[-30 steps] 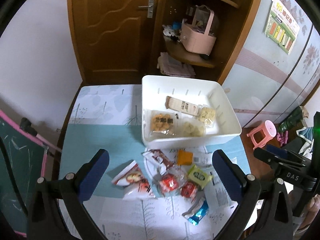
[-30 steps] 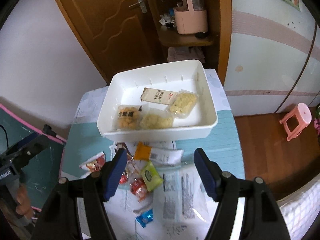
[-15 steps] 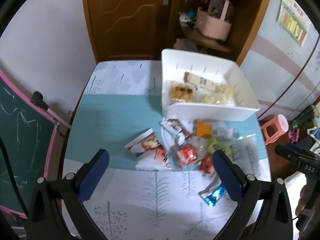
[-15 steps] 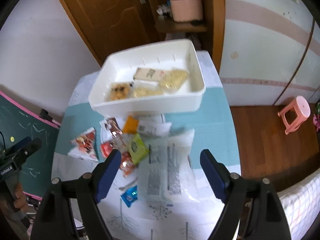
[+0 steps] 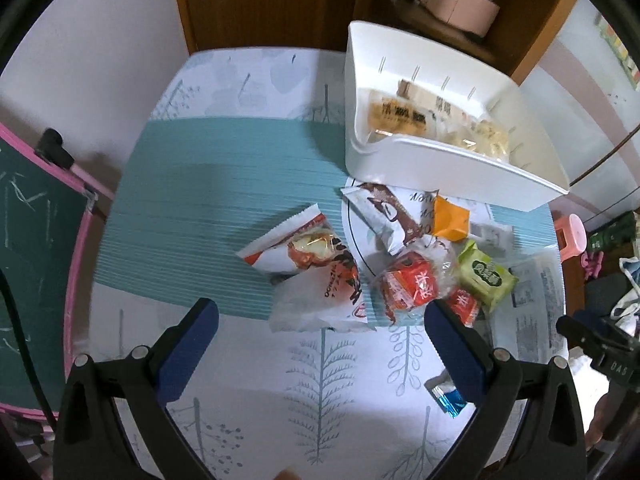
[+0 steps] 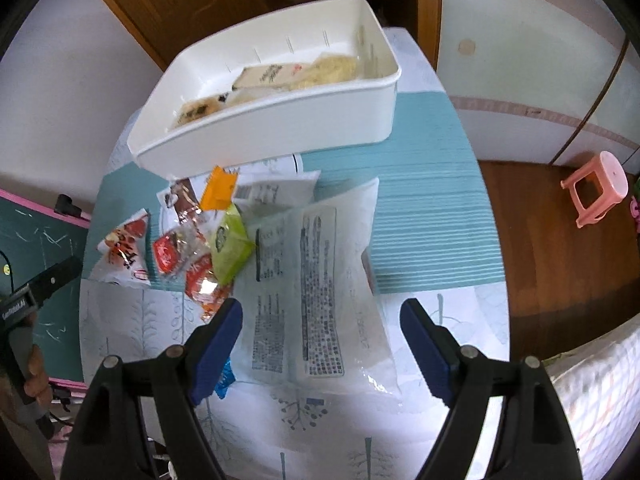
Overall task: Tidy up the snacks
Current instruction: 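Move both tools back over the remaining snacks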
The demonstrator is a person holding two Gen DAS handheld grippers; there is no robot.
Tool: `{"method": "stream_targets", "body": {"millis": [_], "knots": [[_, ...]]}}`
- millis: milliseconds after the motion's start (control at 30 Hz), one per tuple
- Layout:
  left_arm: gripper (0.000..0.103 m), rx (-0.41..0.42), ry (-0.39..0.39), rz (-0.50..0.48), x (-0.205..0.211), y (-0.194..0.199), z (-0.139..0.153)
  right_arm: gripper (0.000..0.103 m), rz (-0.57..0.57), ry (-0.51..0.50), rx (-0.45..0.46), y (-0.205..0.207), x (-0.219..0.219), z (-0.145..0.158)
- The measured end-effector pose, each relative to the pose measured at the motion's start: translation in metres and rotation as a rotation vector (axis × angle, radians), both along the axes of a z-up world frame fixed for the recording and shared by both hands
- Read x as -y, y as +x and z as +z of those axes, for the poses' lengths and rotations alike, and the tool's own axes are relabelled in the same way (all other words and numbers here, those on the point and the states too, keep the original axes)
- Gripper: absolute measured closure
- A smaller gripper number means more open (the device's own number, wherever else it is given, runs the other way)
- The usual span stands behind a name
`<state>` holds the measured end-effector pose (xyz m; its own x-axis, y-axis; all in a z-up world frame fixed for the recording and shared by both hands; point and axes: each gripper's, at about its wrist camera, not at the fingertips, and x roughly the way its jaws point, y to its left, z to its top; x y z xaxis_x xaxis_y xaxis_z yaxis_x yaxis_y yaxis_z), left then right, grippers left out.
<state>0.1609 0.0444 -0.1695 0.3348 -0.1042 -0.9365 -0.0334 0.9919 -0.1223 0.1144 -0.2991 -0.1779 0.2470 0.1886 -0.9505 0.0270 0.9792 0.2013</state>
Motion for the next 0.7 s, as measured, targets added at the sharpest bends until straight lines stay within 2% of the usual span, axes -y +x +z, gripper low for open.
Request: {"method": "stream_targets", "body": {"millis": [133, 367, 533, 700], "knots": [[0.001, -0.043, -0.007, 0.038, -0.006, 0.012, -0.018, 0.021, -0.002, 0.005, -0.028, 0.005, -0.001, -0.013], [0.002, -0.143, -0.076, 0.104, -0.019, 0.029, -0.053, 0.022, -0.006, 0.015, -0.071, 0.011, -0.003, -0.032], [0.003, -0.172, -0.100, 0.132, -0.021, 0.039, -0.067, 0.032, 0.000, 0.000, -0.082, 0.014, -0.008, -0.041], [0.007, -0.183, -0.098, 0.129, -0.015, 0.045, -0.076, 0.035, -0.011, -0.003, -0.063, 0.016, -0.009, -0.041]]}}
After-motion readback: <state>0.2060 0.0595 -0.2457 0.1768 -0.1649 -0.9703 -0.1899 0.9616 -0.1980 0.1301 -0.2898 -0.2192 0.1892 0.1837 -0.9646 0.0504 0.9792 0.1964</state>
